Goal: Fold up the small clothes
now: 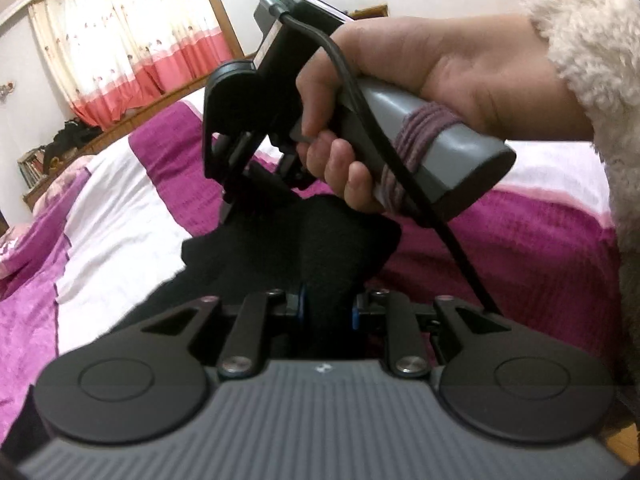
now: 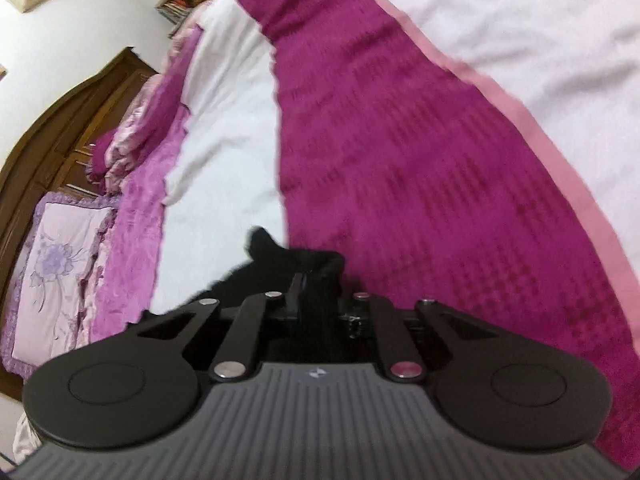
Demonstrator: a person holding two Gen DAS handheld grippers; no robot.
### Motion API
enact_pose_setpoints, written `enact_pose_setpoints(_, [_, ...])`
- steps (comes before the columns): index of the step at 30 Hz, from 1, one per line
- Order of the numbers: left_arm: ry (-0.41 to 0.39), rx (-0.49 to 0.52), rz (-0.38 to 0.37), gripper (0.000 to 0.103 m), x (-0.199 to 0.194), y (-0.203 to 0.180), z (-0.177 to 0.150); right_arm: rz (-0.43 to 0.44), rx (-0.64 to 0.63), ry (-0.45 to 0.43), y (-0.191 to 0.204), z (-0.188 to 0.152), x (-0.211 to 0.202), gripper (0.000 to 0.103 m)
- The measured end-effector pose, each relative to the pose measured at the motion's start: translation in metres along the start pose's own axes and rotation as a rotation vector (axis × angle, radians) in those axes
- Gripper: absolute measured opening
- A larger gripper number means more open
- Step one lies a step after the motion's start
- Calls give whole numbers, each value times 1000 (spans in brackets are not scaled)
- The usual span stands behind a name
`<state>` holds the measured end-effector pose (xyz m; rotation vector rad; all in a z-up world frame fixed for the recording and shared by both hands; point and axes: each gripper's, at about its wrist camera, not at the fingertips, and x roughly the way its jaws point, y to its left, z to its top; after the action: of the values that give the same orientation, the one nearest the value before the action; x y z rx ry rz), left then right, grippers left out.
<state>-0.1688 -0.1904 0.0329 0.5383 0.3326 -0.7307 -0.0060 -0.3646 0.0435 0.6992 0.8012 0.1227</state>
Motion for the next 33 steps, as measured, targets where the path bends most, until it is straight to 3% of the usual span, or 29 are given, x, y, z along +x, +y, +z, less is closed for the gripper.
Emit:
enact_pose_setpoints(10, [-86, -90, 0, 22, -42, 42, 3, 54, -67, -86, 42, -7, -28, 7])
enact_pose_setpoints(14, [-128, -150, 5, 22, -63, 66, 0, 13, -98, -156, 69, -15, -46, 7])
enact_pose_setpoints(20, [-236, -266, 63, 21, -77, 94, -29, -23, -141, -134, 105, -24, -53, 7])
enact_pose_setpoints(25, [-279, -258, 61, 21, -89, 105, -43, -112, -255, -100, 147, -23, -47, 6])
enact_pose_setpoints(30, [-283, -289, 53, 21, -107, 115, -58, -147, -339, -79, 193, -23, -36, 6])
enact_pose_setpoints(33, [-249, -396, 42, 21, -108, 133, -67, -169, -383, -52, 214, -32, -22, 6])
